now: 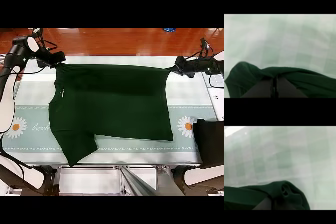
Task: Fold the shirts.
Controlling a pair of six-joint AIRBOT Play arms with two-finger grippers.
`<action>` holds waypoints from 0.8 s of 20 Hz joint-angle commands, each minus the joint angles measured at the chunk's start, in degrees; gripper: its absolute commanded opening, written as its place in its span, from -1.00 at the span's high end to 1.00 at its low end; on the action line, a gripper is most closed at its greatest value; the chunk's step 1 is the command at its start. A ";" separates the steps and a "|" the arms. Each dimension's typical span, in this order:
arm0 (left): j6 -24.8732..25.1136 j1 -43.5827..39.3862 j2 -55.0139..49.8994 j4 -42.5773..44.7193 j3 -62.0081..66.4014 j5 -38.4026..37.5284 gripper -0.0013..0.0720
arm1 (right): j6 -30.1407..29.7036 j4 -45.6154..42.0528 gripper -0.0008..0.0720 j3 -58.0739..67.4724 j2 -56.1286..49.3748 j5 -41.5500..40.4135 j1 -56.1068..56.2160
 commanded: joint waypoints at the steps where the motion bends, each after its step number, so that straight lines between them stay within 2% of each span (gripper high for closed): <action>1: 6.69 1.33 -0.87 -4.07 2.91 -11.06 0.91 | -2.05 -1.05 0.93 1.68 -0.02 7.32 -0.55; 3: 11.47 2.47 -0.59 -7.82 2.82 -19.43 0.91 | -1.27 -7.54 0.93 1.62 1.57 13.25 -0.52; 5: 14.10 2.97 0.04 -8.46 0.00 -23.41 0.91 | -0.28 -11.54 0.93 -0.61 2.23 18.25 -0.55; 10: 16.44 3.76 1.27 -8.59 -11.56 -26.62 0.91 | -1.40 -12.68 0.93 -10.14 2.27 17.05 -0.52; 16: 16.39 3.89 1.07 -8.79 -13.35 -26.93 0.91 | -2.40 -11.23 0.93 -13.62 2.25 16.02 -0.42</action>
